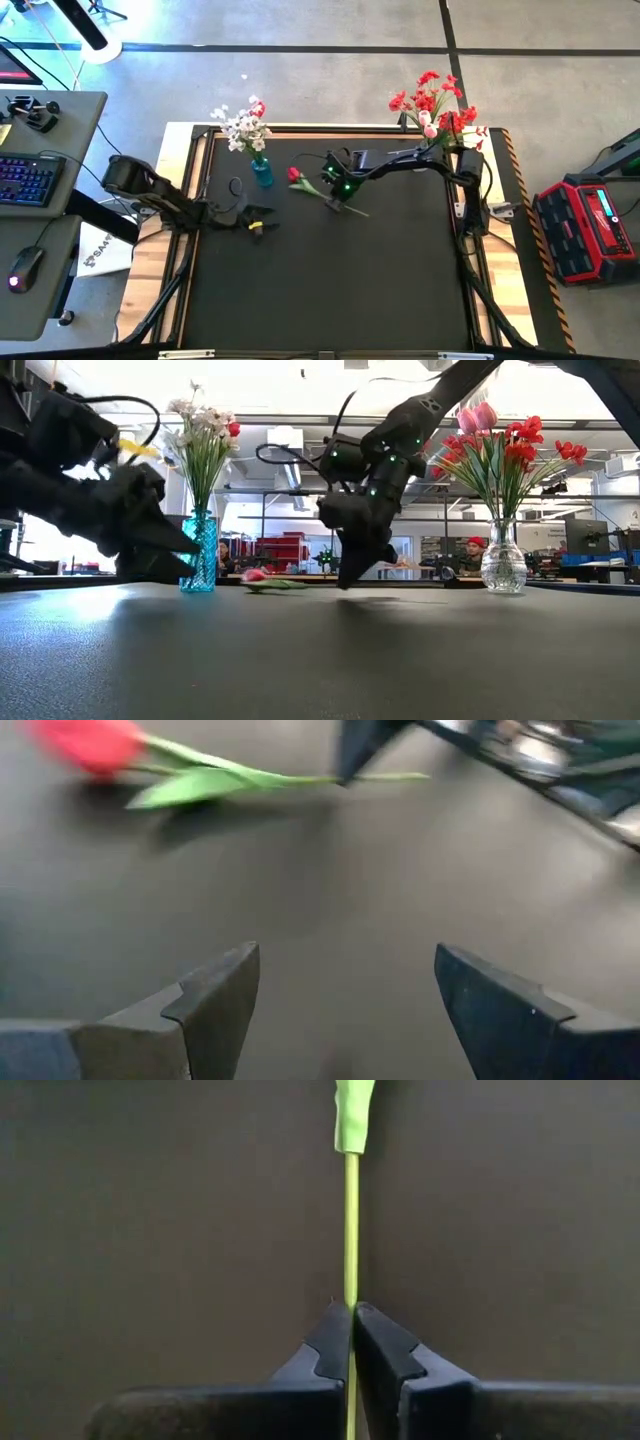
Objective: Sort flowers into vase by color
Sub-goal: Put the red flower into the blue vase
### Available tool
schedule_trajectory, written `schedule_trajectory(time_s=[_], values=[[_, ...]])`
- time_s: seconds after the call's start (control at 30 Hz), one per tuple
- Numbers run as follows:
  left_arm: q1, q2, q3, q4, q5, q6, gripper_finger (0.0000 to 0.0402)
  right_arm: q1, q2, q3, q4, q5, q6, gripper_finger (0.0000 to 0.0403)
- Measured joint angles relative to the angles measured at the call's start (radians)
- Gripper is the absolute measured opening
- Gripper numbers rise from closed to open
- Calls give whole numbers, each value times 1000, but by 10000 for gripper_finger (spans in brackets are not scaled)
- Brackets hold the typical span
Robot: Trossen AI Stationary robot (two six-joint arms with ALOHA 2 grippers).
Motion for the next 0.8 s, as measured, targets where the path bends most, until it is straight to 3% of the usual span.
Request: schedule_trajectory(time_s=[0.13,0.27,0.5,0.8], values=[[-8,-41,30,9,198,0,287,23,-31,0,28,-134,50,0],[-23,-89,64,8,284,1,287,55,-101,1,50,-107,104,0],[-55,-174,101,3,156,-14,287,87,-271,2,57,34,211,0],[-55,-177,288,-2,77,178,287,225,-485,3,67,260,444,0]])
